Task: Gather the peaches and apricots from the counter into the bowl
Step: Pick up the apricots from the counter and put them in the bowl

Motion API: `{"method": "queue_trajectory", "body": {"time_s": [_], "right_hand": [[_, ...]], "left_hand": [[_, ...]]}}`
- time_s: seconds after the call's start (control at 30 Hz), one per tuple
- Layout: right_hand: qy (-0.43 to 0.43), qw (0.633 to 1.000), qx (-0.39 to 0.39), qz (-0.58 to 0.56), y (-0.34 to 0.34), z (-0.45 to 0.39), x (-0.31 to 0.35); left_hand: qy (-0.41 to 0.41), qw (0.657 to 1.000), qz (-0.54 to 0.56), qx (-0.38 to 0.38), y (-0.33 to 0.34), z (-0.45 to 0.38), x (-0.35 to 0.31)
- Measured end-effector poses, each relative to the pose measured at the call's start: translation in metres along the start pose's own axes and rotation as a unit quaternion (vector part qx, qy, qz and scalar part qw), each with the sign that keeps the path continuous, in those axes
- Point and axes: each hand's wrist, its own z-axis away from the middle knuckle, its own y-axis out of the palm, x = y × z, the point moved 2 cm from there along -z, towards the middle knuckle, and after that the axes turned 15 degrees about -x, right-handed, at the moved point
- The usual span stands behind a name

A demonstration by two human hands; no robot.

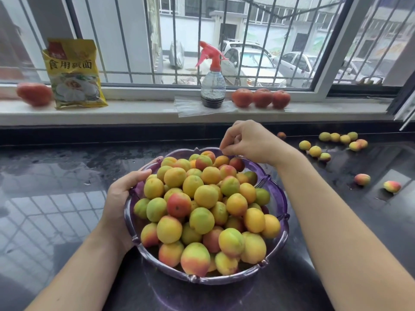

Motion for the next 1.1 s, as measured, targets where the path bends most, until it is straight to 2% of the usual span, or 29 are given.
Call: {"method": "queue_trajectory", "body": {"time_s": [0.07, 0.23, 0.43, 0.47, 0.53, 0.6, 0.63, 0.73, 0.8, 0.87, 0.97, 1.03, 1.1], "right_hand": [[-0.009, 0.999, 0.014, -0.029, -0.003, 0.001, -0.001], [-0.014, 0.997, 0.077, -0.007, -0.003, 0.002, -0.01], [-0.023, 0.999, 0.038, -0.014, 0.003, -0.003, -0.015], [-0.003, 0.999, 0.018, -0.038, 0.005, -0.005, -0.023], [0.08, 0.988, -0.09, -0.098, 0.004, -0.012, -0.048], [0.174, 0.951, -0.243, -0.075, -0.001, -0.016, -0.093], [0.217, 0.93, -0.294, -0.034, -0.004, -0.013, -0.117], [0.313, 0.883, -0.349, -0.013, -0.009, 0.0, -0.173], [0.317, 0.876, -0.364, -0.004, -0.009, -0.001, -0.184], [0.279, 0.898, -0.331, 0.083, -0.006, -0.009, -0.177], [0.187, 0.931, -0.222, 0.22, 0.009, -0.019, -0.165], [0.154, 0.937, -0.16, 0.271, 0.016, -0.022, -0.161], [0.147, 0.935, -0.14, 0.29, 0.017, -0.026, -0.162]], "left_hand": [[0.0, 1.0, -0.001, -0.001, -0.001, 0.0, 0.0], [-0.002, 1.0, -0.005, -0.004, -0.002, -0.002, 0.001], [0.003, 1.0, -0.011, -0.008, -0.005, -0.004, 0.001], [0.003, 1.0, -0.008, -0.006, -0.005, -0.005, 0.001], [0.004, 1.0, -0.007, -0.001, -0.005, -0.005, 0.002], [0.003, 1.0, -0.003, 0.01, -0.004, -0.005, 0.003], [0.002, 1.0, 0.0, 0.015, -0.004, -0.006, 0.003], [-0.004, 1.0, 0.002, 0.019, -0.005, -0.007, 0.003], [-0.006, 1.0, 0.0, 0.018, -0.007, -0.009, 0.003], [-0.008, 1.0, -0.003, 0.018, -0.008, -0.01, 0.003], [-0.006, 1.0, -0.002, 0.02, -0.011, -0.012, 0.003], [-0.012, 1.0, -0.002, 0.014, -0.012, -0.013, 0.004], [-0.015, 1.0, -0.003, 0.011, -0.012, -0.013, 0.004]]}}
